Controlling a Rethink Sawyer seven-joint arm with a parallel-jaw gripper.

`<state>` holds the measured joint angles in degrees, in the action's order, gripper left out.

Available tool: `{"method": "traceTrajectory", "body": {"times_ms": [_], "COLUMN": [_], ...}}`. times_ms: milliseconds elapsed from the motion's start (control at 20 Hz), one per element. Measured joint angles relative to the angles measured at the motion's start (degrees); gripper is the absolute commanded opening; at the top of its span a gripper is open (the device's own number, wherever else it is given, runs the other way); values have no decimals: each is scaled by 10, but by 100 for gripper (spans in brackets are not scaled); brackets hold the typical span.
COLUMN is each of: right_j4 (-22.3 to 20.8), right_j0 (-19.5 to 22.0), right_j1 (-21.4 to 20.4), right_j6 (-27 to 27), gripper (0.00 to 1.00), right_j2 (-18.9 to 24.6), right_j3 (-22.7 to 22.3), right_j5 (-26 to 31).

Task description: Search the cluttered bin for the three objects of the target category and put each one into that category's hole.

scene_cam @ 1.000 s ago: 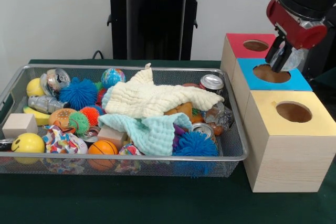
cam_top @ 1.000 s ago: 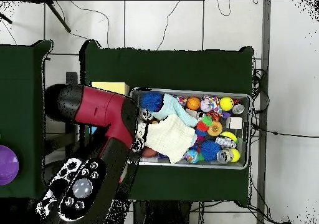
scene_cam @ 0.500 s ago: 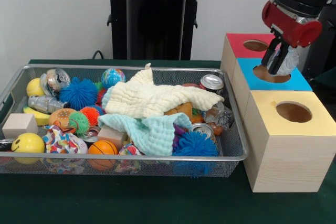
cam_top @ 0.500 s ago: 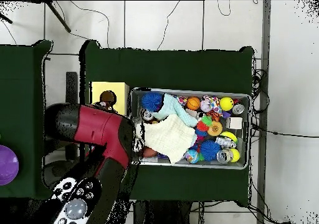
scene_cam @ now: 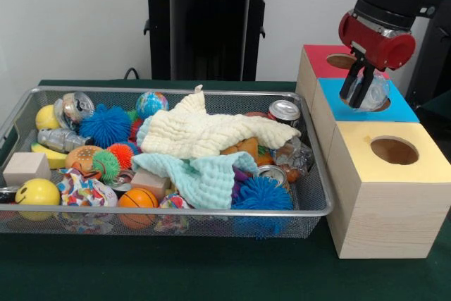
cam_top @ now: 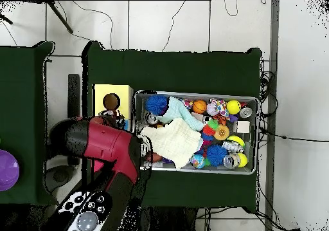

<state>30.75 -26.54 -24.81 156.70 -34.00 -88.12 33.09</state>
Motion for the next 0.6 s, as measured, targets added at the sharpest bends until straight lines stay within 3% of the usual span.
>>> {"method": "traceTrajectory", "body": {"times_ms": [600], "right_j4": [0], "right_j0": [-2], "right_j1": [-1], "right_j6": [0], "gripper": [0], "right_j2": [3], "right_j3": [-9], "right_j5": [-18]}}
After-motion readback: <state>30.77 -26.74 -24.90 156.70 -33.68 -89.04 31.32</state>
